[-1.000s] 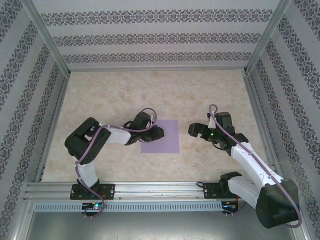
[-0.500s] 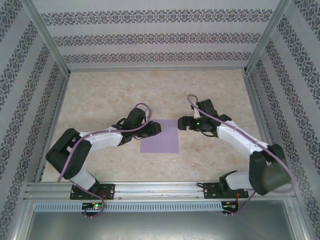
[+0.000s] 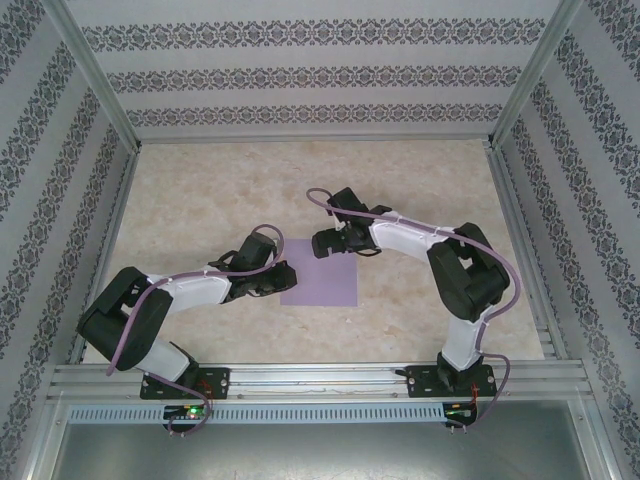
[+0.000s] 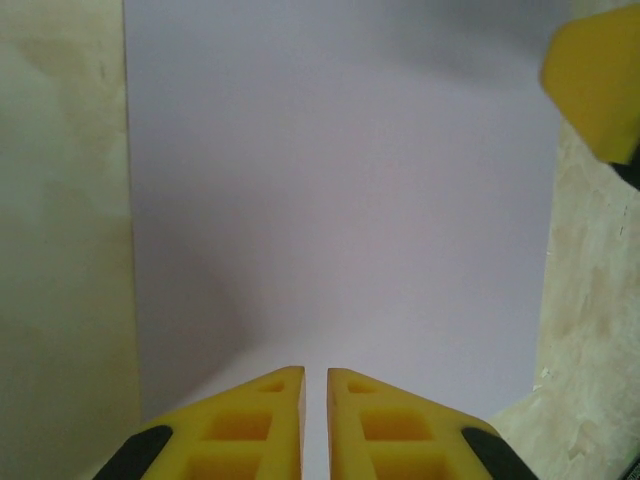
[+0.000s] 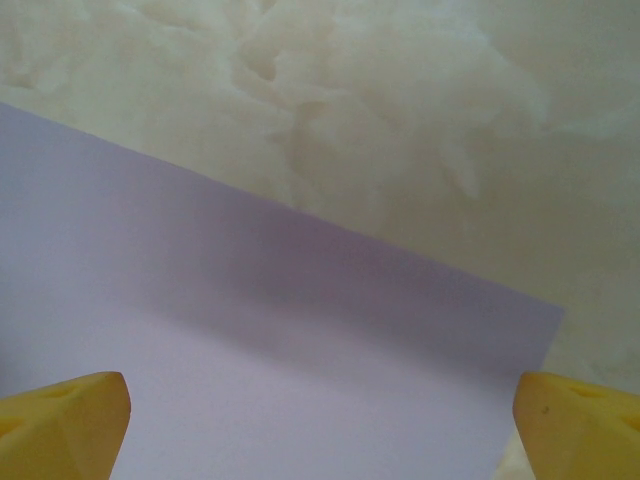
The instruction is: Fold a paper plane with a square sheet of paper (fold left side to right side)
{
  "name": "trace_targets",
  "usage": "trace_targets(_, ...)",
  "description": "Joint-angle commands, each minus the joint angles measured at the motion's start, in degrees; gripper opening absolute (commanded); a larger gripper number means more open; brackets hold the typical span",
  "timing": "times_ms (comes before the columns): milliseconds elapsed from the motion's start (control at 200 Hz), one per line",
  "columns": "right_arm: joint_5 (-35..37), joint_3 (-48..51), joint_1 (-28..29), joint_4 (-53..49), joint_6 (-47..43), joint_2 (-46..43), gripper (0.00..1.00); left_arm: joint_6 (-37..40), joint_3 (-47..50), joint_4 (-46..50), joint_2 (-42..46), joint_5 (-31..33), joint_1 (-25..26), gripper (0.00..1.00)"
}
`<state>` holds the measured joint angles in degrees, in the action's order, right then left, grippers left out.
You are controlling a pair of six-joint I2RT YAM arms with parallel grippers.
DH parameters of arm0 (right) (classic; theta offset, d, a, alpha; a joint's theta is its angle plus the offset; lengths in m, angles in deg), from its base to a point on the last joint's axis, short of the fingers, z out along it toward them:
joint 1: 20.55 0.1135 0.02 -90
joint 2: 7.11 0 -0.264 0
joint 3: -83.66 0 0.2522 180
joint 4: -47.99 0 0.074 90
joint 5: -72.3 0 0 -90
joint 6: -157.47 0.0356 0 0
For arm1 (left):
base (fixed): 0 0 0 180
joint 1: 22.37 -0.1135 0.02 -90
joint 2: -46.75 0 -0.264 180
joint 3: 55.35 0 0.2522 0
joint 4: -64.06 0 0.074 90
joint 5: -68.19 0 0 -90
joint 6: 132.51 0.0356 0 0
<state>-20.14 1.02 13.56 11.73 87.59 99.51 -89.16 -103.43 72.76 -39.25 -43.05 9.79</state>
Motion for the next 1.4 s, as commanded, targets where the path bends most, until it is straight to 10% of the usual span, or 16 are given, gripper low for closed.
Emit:
trace_targets(0,3.31,-2.12,0.38,-2.64,-0.30,1.86,0.98,1.06,0.15,-0.60,-1.52,-1.09,-0.42,0.13)
trace_targets(714,-1.34,-1.76,4.70,-5.14,1.52,1.76,0.93,0.93,-0.48,-1.87,-6.29,-1.88,-0.41,0.11)
trace_targets(1394,-11.64,-1.50,5.12,-6.78,1.60,-0.03,0.45,-0.85,1.38,-9.62,-3.03,-3.83,-0.74,0.23)
